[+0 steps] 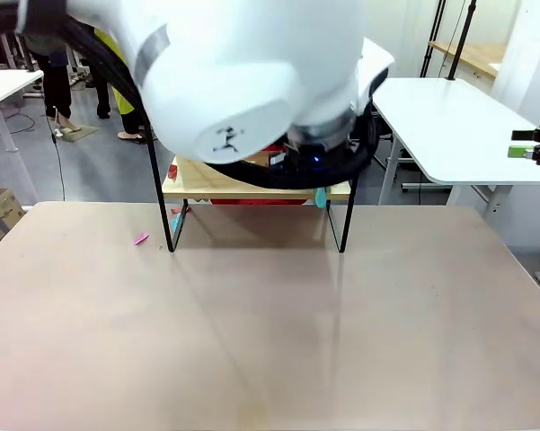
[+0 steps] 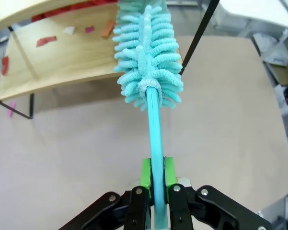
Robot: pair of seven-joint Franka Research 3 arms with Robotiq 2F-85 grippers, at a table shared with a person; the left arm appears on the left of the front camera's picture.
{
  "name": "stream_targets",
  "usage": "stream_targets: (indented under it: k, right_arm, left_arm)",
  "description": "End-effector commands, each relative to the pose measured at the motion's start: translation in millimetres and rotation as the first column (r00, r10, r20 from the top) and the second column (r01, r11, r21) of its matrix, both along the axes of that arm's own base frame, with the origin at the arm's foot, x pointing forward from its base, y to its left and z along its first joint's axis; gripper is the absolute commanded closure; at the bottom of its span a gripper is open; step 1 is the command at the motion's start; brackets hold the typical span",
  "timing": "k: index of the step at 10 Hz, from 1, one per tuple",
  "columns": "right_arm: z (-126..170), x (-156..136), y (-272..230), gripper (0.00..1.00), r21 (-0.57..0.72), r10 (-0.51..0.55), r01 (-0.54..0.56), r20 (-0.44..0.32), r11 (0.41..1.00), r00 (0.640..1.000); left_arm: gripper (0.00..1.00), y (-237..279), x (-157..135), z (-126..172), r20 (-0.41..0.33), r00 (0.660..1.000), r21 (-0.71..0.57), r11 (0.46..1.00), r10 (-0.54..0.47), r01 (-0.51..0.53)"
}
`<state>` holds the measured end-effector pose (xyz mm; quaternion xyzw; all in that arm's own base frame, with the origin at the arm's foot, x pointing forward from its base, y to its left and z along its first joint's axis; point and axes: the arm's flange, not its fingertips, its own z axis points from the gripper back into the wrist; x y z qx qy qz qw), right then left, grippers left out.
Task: Clean the shelf.
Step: Clean the specific section of the Shelf indicated by the human with the Duster.
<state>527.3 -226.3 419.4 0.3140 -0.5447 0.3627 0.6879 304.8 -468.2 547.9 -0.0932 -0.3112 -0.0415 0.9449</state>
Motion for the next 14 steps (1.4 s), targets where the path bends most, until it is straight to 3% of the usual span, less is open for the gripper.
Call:
stream_targets:
  k: [1, 4, 8, 9, 11, 14]
  right_arm:
    - [2, 1, 1, 0.0, -0.002, 0.001, -0.001, 0.003, 1.0, 1.0]
    - [2, 1, 1, 0.0, -0.002, 0.001, -0.001, 0.003, 1.0, 1.0]
    - [2, 1, 1, 0.0, -0.002, 0.001, -0.001, 0.003, 1.0, 1.0]
    - [2, 1, 1, 0.0, -0.002, 0.001, -0.001, 0.003, 1.0, 1.0]
    - [2, 1, 1, 0.0, -0.002, 0.001, -0.001, 0.003, 1.0, 1.0]
    - [2, 1, 1, 0.0, -0.002, 0.001, -0.001, 0.003, 1.0, 1.0]
  left_arm:
    - [0.87, -29, 2, -13, 0.036, 0.996, 0.012, 0.996, 0.083, -0.083]
    - [0.87, -39, 1, -32, 0.049, 0.996, -0.015, 0.997, 0.074, -0.073]
    - [0.87, -45, 11, -59, -0.011, 0.998, 0.044, 0.997, 0.069, -0.068]
    - [0.87, -45, 14, -59, -0.057, 0.998, 0.031, 0.999, 0.04, -0.039]
    - [0.87, -38, 3, -59, -0.014, 0.999, 0.031, 0.999, 0.042, -0.042]
    - [0.87, -18, 17, -61, -0.085, 0.994, 0.056, 0.996, 0.073, -0.069]
